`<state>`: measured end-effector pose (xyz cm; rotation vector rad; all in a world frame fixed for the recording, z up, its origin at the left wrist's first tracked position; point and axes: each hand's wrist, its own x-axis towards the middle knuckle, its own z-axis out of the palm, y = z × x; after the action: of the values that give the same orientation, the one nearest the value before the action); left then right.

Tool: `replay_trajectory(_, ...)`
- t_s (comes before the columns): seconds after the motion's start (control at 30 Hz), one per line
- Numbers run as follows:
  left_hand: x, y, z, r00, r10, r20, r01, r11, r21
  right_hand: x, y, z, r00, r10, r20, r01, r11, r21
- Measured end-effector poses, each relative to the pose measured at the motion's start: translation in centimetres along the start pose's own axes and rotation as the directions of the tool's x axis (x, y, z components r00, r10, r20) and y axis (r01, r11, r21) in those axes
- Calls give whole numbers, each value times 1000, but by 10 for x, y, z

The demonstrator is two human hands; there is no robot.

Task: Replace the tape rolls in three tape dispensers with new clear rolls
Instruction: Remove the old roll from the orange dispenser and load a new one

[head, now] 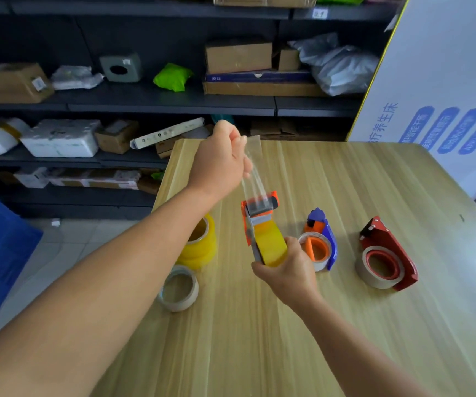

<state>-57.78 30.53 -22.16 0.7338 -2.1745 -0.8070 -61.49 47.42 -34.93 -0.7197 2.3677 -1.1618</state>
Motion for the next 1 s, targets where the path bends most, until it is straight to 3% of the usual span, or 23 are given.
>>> replay_trajectory(0.37,19,31,-20,998,58,-37,-61,993,-97,-9,4,-11,999,-47,-3,47,997,55)
replay_trajectory(0.57,28,33,-26,996,-19,-84,3,983,-185,-7,-4,-23,994,-99,43,90,982,166)
replay_trajectory(0.67,35,26,-30,989,-107,-97,85,974,-212,-8,-8,-26,989,-137,51,114,942,315)
replay_trajectory(0.77,39,8,-32,957,-283,-63,250,916,-313,-13,-10,-26,987,-161,4,146,903,405)
replay_trajectory(1.0,25,-43,-32,861,-504,63,489,791,-368,-24,-13,-26,991,-130,-20,125,879,461)
